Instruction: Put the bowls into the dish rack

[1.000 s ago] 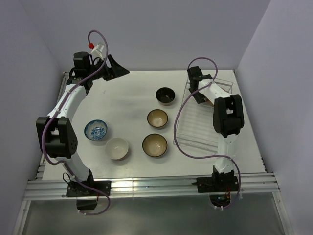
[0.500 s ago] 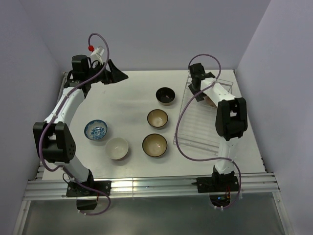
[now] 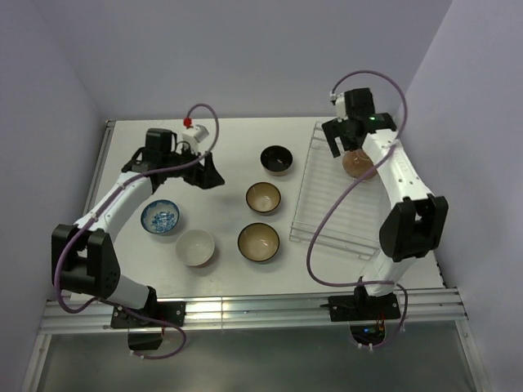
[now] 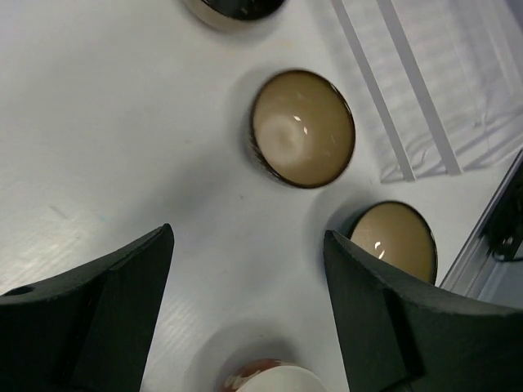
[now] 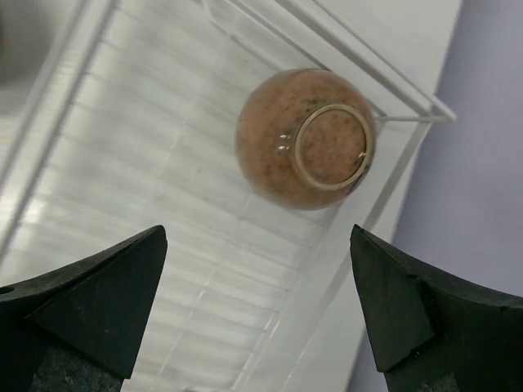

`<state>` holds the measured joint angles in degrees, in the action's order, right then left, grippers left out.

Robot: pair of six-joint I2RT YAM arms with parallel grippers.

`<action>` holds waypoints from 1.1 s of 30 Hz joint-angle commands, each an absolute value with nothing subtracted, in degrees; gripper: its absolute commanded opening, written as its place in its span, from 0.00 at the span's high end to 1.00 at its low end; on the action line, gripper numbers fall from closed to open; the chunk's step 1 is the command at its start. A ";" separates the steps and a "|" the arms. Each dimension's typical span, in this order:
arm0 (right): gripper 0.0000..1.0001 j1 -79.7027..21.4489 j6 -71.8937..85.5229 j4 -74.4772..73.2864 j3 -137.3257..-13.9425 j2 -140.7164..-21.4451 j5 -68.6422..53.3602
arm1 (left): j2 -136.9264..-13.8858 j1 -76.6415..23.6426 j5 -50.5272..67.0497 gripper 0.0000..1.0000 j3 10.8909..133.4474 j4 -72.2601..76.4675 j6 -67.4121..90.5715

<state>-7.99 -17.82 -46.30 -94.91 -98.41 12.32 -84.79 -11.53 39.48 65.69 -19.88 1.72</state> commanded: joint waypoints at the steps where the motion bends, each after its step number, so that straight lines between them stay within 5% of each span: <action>1: 0.00 -3.17 -15.48 -51.76 -97.91 -91.15 -5.65 | -81.56 -17.30 34.38 0.21 63.02 -22.76 -6.50; 11: 0.00 7.03 -11.52 -56.69 -95.36 -83.42 -24.52 | -84.98 -28.29 29.80 0.22 61.35 -22.06 -5.81; 33: 0.00 8.09 -10.98 -55.46 -90.97 -79.98 -22.41 | -100.70 -41.04 23.03 0.35 67.49 -29.87 -2.72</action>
